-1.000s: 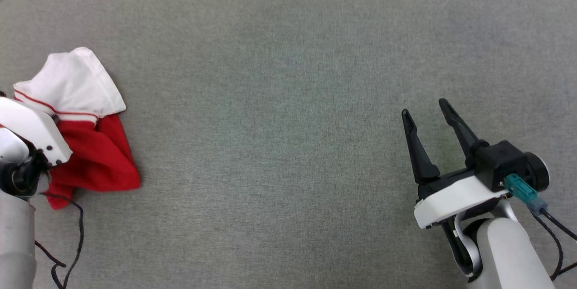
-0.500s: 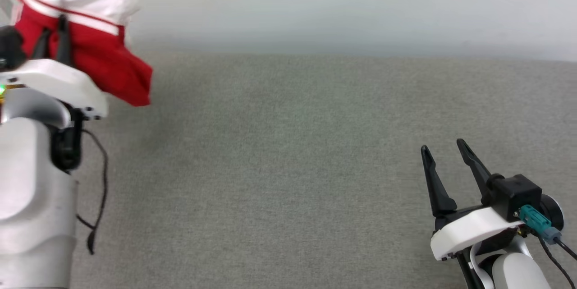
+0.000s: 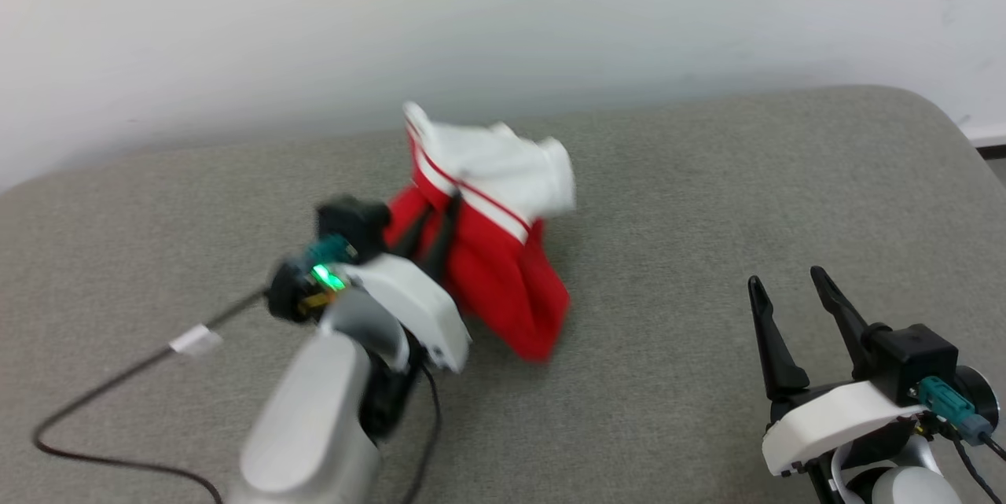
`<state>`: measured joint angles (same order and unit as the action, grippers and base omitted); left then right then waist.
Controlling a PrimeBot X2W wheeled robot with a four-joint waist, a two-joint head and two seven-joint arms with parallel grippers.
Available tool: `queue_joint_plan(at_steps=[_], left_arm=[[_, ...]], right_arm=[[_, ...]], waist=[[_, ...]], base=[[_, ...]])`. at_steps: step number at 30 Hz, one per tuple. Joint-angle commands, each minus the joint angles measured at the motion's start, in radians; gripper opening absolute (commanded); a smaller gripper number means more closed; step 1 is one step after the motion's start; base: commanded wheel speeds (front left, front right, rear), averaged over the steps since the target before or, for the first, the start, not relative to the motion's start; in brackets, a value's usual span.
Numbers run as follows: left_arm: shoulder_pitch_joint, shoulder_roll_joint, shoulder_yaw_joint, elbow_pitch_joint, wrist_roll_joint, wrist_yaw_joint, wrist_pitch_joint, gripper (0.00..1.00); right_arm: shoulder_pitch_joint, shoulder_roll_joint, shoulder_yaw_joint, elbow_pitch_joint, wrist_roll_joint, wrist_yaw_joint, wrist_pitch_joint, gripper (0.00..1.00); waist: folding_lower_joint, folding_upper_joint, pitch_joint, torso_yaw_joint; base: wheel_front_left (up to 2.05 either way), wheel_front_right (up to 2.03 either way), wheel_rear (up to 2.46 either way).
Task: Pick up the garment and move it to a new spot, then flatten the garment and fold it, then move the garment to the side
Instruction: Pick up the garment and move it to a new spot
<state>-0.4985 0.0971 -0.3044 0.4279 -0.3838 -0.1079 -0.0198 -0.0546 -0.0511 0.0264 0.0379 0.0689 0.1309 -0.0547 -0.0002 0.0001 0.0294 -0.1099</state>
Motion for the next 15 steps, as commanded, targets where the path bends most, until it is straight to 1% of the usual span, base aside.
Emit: queue_joint_plan(at_steps=[1,6,7,8,9,12,15], left_arm=[[0.039,-0.009,-0.023,0.006,-0.019,-0.007,0.005,0.0],[0.168,-0.035,-0.153,0.041,-0.051,-0.016,0.002,0.0],[0.192,-0.038,-0.171,0.05,-0.06,-0.017,0.0,0.42],[0.209,-0.04,-0.192,0.058,-0.053,-0.015,-0.002,0.97],[0.223,-0.043,-0.21,0.065,-0.054,-0.016,-0.004,1.0],[0.237,-0.043,-0.242,0.067,-0.044,-0.008,-0.045,1.0],[0.219,-0.045,-0.255,0.04,-0.021,0.015,-0.112,1.0]], right_arm=[[0.011,0.001,0.004,-0.008,-0.001,0.0,0.003,1.0],[0.015,0.001,-0.001,-0.012,0.01,0.0,0.001,1.0],[0.015,0.001,-0.001,-0.012,0.013,0.0,0.0,1.0],[0.013,0.001,-0.002,-0.011,0.016,0.0,-0.003,1.0],[0.011,0.001,-0.002,-0.009,0.019,0.0,-0.004,1.0],[0.003,0.001,-0.005,-0.002,0.022,0.0,-0.01,1.0],[-0.001,0.001,-0.009,0.004,0.016,0.0,-0.014,1.0]], waist=[[0.0002,-0.0001,0.01,-0.022],[0.0002,-0.0001,0.031,-0.034],[0.0002,-0.0001,0.037,-0.035],[0.0002,-0.0001,0.042,-0.033],[0.0002,-0.0001,0.044,-0.032],[0.0002,-0.0001,0.05,-0.016],[0.0002,-0.0001,0.047,0.005]], base=[[0.0,0.0,0.0],[0.0,0.0,0.0],[0.0,0.0,0.0],[0.0,0.0,0.0],[0.0,0.0,0.0],[0.0,0.0,0.0],[0.0,0.0,0.0]])
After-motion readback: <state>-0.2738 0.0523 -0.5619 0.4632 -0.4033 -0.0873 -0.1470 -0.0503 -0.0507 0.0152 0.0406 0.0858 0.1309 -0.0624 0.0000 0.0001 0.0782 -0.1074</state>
